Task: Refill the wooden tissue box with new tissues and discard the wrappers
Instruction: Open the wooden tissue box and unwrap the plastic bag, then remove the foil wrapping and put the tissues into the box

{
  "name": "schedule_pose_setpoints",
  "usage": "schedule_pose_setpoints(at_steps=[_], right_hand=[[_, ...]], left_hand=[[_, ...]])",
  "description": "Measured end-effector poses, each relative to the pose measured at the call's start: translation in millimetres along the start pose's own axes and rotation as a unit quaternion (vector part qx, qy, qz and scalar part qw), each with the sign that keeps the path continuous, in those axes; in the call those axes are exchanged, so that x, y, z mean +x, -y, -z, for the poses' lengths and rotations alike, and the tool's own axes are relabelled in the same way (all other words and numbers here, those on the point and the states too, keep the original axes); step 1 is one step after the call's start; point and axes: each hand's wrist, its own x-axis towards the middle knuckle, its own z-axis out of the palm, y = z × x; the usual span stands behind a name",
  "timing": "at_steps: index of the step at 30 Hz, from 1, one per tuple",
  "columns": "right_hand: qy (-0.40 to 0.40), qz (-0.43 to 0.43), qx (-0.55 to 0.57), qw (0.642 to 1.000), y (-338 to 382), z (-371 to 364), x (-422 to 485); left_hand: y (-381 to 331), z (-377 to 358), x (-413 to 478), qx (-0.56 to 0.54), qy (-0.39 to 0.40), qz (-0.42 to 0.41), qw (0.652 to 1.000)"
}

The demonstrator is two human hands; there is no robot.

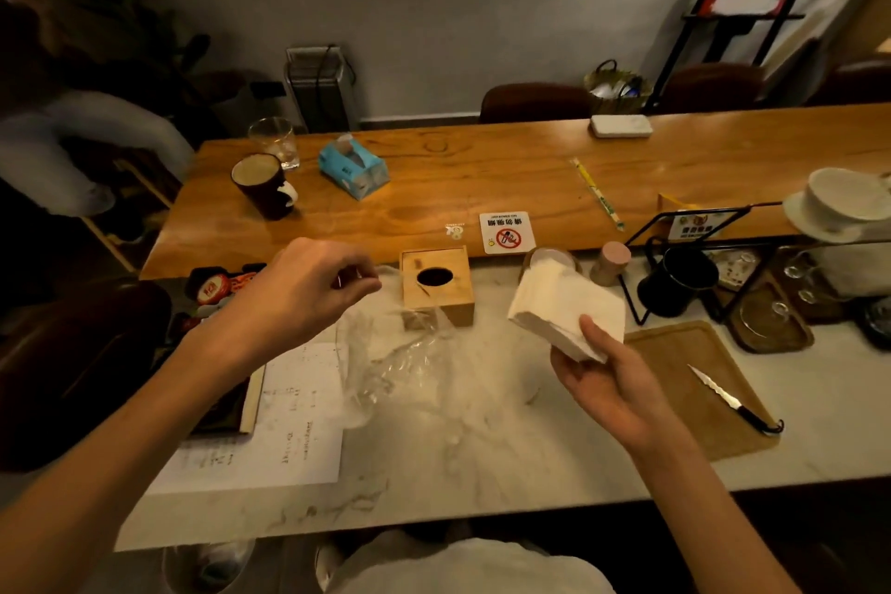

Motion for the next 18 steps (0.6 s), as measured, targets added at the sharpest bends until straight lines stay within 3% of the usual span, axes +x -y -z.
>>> schedule_pose_setpoints(at_steps=[5, 7, 9, 12, 16, 18], right_hand=[[-0.150, 0.046, -0.128, 0.979, -35, 69, 48], [-0.197, 0.062, -0.228, 0.952, -49, 85, 60], [-0.253, 0.080, -0.374, 0.889, -62, 92, 66], [-0.310, 0.104, -0.562, 0.760, -72, 97, 72], [-0.348, 0.096, -0.661, 0.658, -63, 87, 67], [-0.321, 0.181, -0.702, 0.609, -53, 74, 62]], left_hand=[[4, 1, -3, -0.005, -0.003, -0.001, 1.000], [5, 0, -3, 0.002, -0.006, -0.003, 1.000], [5, -1, -3, 0.005, -0.007, -0.006, 1.000], [4, -2, -4, 0.004, -0.001, -0.008, 1.000], [1, -1, -5, -0.022, 0.020, 0.002, 1.000], [0, 0, -6, -0.035, 0.032, 0.008, 0.999]])
